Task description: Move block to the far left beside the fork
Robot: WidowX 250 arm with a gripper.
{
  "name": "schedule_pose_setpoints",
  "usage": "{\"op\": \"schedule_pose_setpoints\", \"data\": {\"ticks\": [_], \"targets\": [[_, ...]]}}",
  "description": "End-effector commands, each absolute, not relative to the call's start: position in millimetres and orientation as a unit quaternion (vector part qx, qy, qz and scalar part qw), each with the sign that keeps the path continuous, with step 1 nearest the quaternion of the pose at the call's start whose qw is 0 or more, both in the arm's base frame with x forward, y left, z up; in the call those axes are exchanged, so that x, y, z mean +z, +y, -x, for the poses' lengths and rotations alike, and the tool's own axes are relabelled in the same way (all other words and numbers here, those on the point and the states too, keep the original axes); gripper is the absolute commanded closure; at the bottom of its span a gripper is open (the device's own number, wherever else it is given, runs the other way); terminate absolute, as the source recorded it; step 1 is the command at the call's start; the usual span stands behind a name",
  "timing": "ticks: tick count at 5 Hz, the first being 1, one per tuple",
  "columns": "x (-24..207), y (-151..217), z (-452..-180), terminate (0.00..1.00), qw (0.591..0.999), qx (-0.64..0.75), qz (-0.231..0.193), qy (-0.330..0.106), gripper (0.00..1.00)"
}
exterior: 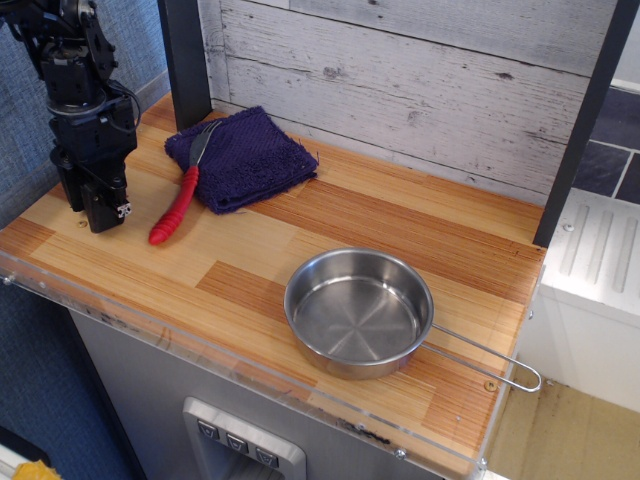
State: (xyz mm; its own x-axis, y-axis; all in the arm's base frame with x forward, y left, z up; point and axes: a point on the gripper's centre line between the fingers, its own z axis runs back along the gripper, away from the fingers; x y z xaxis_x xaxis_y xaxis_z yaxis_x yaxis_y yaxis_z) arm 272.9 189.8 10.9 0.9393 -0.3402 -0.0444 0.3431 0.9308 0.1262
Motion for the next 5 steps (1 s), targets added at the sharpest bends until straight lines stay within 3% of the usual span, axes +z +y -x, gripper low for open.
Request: {"op": "schedule_pose_setpoints", "data": {"ticks": [1,3,5], "targets": [[22,186,-267,0.00,0.981,-0.179,-0.072,0.012,0.00],[37,185,-267,0.00,0.982,-0.170,-0.081,-0.006,0.00],[77,178,-278,0.00,0.982,-0.153,-0.089,-0.058,0.00]]}}
